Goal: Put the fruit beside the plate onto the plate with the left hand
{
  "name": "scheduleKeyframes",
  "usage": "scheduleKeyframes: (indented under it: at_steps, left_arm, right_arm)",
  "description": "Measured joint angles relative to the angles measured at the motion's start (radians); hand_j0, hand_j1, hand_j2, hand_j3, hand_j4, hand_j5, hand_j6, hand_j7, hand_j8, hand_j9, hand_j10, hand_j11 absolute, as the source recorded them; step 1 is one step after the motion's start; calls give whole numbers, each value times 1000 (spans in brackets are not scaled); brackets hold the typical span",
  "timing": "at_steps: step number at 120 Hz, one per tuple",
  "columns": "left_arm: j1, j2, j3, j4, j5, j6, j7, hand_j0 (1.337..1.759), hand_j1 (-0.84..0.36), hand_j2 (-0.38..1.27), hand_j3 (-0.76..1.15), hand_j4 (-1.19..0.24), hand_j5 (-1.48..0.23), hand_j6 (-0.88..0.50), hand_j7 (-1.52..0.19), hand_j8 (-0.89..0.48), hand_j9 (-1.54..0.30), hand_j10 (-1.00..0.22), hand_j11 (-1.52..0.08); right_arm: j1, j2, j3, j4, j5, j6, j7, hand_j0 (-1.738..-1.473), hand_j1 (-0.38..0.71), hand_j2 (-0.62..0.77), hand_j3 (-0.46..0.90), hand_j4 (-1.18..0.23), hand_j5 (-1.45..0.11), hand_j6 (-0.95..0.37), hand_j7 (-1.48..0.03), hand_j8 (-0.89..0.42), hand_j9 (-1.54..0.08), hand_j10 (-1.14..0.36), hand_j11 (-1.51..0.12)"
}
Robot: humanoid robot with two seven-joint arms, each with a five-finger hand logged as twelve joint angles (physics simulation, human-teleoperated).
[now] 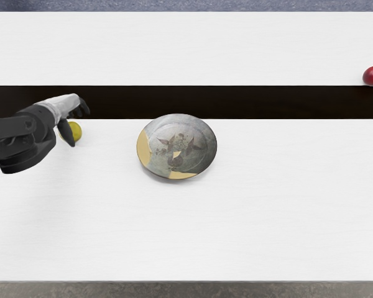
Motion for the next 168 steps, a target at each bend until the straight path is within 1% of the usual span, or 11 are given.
scheduleKeyframes:
  at_steps: [22, 40, 92, 117, 136, 146, 148, 158, 161, 163, 168]
  left_arm:
    - [28, -63, -1, 118, 0, -1, 0, 1658, -89, 77, 0, -371, -479, -372, -478, -374, -478, -371, -478]
    - [47, -69, 3, 155, 0, -2, 0, 1658, -93, 78, 0, -373, -482, -374, -482, -375, -482, -373, -482]
    - [68, -104, 7, 167, 0, -6, 0, 1658, -143, 86, 0, -414, -536, -415, -536, -415, -536, -414, -536]
    - [71, -104, 7, 168, 1, -9, 0, 1658, -236, 104, 0, -500, -632, -491, -634, -468, -639, -496, -639]
    - [69, -104, 12, 168, 1, -11, 0, 1656, -274, 205, 0, -576, -705, -485, -721, -461, -735, -559, -735]
    - [72, -120, 16, 169, 5, -10, 3, 1653, -296, 187, 0, -630, -712, -454, -747, -430, -775, -596, -770]
    - [72, -121, 17, 169, 6, -10, 3, 1653, -300, 234, 0, -641, -709, -454, -756, -416, -781, -602, -776]
    - [72, -122, 20, 169, 0, -11, 2, 1653, -303, 244, 18, -663, -739, -461, -790, -418, -811, -624, -806]
    - [72, -121, 20, 168, -2, -12, 1, 1650, -306, 274, -43, -671, -750, -462, -798, -417, -823, -631, -818]
    - [72, -121, 20, 168, -3, -12, 1, 1650, -310, 263, -17, -677, -759, -460, -805, -414, -831, -638, -826]
    - [70, -122, 20, 168, -7, -13, 2, 1659, -312, 327, -128, -685, -787, -460, -825, -424, -849, -652, -845]
  right_arm:
    - [0, 0, 0, 0, 0, 0, 0, -1658, -327, -4, 0, -19, -24, -19, -24, -19, -24, -19, -24]
    - [0, 0, 0, 0, 0, 0, 0, -1658, -327, -4, 0, -19, -24, -19, -24, -19, -24, -18, -24]
    - [0, 0, 0, 0, 0, 0, 0, -1658, -327, -4, 0, -19, -24, -19, -24, -19, -24, -18, -24]
    - [0, 0, 0, 0, 0, 0, 0, -1658, -327, -4, 0, -19, -24, -19, -24, -19, -24, -19, -24]
    - [0, 0, 0, 0, 0, 0, 0, -1658, -327, -4, 0, -19, -24, -19, -24, -19, -24, -19, -24]
    - [0, 0, 0, 0, 0, 0, 0, -1658, -327, -4, 0, -19, -24, -19, -24, -19, -24, -19, -24]
    - [0, 0, 0, 0, 0, 0, 0, -1658, -327, -4, 0, -19, -24, -19, -24, -19, -24, -19, -24]
    - [0, 0, 0, 0, 0, 0, 0, -1658, -327, -4, 0, -19, -24, -19, -24, -19, -24, -19, -24]
    - [0, 0, 0, 0, 0, 0, 0, -1658, -327, -4, 0, -19, -24, -19, -24, -19, -24, -19, -24]
    - [0, 0, 0, 0, 0, 0, 0, -1658, -327, -4, 0, -19, -24, -19, -24, -19, -24, -19, -24]
    - [0, 0, 0, 0, 0, 0, 0, -1658, -327, -4, 0, -19, -24, -19, -24, -19, -24, -19, -24]
